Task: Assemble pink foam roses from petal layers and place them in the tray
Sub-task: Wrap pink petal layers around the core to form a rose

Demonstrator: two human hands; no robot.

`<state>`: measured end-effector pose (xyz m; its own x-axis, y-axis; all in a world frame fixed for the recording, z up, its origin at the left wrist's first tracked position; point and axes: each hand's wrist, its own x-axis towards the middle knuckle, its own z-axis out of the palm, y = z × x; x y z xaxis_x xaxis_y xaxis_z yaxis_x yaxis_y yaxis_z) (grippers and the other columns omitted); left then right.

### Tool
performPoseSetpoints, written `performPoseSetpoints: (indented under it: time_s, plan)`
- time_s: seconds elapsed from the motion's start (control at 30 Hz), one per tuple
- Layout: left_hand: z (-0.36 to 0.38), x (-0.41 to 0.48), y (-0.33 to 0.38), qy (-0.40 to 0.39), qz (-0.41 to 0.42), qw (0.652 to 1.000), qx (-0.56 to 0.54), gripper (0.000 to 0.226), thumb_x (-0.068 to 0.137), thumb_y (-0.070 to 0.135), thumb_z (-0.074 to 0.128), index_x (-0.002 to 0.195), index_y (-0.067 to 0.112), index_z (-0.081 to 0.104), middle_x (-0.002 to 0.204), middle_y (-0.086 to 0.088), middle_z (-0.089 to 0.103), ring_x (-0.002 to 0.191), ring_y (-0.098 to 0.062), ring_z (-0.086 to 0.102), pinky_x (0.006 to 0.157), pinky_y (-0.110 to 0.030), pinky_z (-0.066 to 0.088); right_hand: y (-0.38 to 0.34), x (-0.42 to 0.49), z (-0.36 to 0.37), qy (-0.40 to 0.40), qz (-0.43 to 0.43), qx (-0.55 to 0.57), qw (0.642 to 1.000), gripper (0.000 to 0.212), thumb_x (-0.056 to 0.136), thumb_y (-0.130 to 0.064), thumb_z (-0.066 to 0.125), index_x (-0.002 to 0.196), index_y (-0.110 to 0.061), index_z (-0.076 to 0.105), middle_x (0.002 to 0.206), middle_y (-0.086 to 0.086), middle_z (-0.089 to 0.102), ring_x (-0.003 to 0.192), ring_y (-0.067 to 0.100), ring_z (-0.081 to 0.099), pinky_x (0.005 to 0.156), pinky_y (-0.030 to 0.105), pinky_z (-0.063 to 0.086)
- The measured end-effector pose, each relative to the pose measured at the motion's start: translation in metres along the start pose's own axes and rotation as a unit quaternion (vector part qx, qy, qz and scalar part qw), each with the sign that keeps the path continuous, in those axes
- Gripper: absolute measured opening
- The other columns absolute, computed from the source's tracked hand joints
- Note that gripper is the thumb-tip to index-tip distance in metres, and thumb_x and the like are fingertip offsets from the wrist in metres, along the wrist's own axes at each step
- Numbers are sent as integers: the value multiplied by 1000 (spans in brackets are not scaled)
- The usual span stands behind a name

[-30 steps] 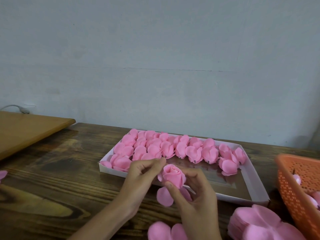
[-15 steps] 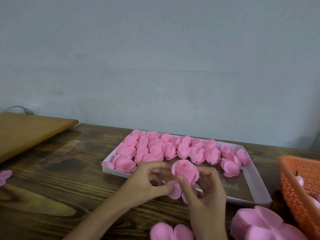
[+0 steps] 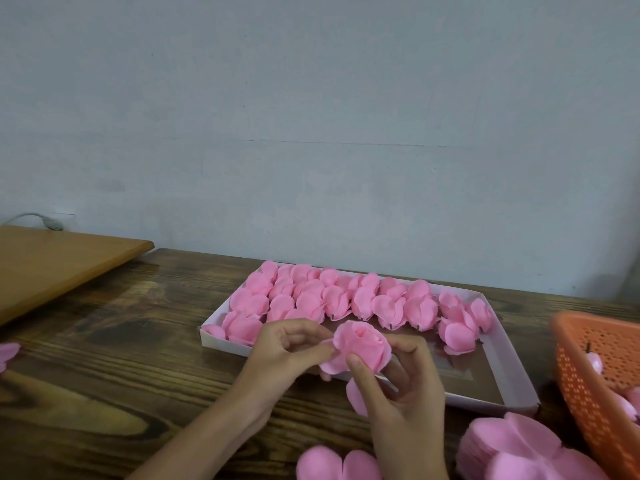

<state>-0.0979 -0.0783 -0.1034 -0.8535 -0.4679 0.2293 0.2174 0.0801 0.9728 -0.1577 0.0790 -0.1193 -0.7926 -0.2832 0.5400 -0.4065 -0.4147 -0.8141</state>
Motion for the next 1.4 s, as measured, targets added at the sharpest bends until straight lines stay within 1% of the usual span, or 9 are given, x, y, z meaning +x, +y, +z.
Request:
performPoseSetpoints:
  time_s: [0.23,0.37,0.5,0.7,0.9,1.1,1.23,1.33,1.4]
  plan:
    - [4,0,-1,22,-13,999,-29,46,64,44,95,98,15,84,99,-16,80,93,-30,77,80,-35,62,-2,-2,3,-28,5,4,1000,38,80,3,81,91,-30,68,94,2,80,90,18,79,71,27,61]
    - [8,-1,1,22,-2,998,-53,55,62,53,96,99,13,84,100,-16,80,90,-26,77,75,-31,60,-1,-2,4,-34,23,16,999,30,77,-8,85,93,-28,68,94,5,80,91,24,79,73,32,62]
    - [11,-1,4,48,-46,986,-153,43,89,47,79,95,5,83,97,-23,77,81,-25,74,62,-30,58,5,0,1,-26,32,4,999,39,76,4,84,90,-30,69,97,4,79,91,20,78,71,29,60]
    - [25,-6,2,108,-43,978,-172,32,90,40,69,86,10,80,84,-15,73,75,-22,72,60,-29,58,6,-5,6,-79,32,-21,996,43,77,6,85,89,-32,70,96,4,78,91,21,76,74,44,63]
    - [35,-17,1,63,-62,976,-199,55,105,52,44,90,11,77,89,-16,75,74,-22,72,55,-29,56,0,-6,13,-108,7,-31,994,26,73,-20,84,92,-32,71,111,2,73,111,23,70,77,58,61]
    - [26,-11,4,21,-106,911,-399,65,102,51,37,118,2,76,132,-30,67,118,-40,71,83,-44,64,2,-4,8,-105,26,-27,994,37,79,7,83,93,-24,69,105,9,77,100,24,74,83,49,60]
    - [17,-11,6,-27,-123,867,-482,63,108,41,24,142,2,60,149,-25,57,135,-40,59,100,-50,58,-4,0,8,-85,83,56,991,25,72,-5,83,90,-12,68,101,11,79,96,24,77,76,31,60]
    - [19,-11,11,-24,-157,834,-528,63,109,38,22,145,3,60,149,-24,57,132,-40,61,99,-52,59,-11,5,10,-81,107,83,987,25,74,-4,88,87,-15,70,102,14,78,97,25,77,75,28,60]
    - [14,-8,4,-33,-168,819,-548,57,110,32,28,133,-2,68,126,-27,70,102,-40,76,74,-49,66,-14,7,12,-82,121,105,984,22,73,-6,84,87,-16,71,104,14,78,97,23,77,74,26,59]
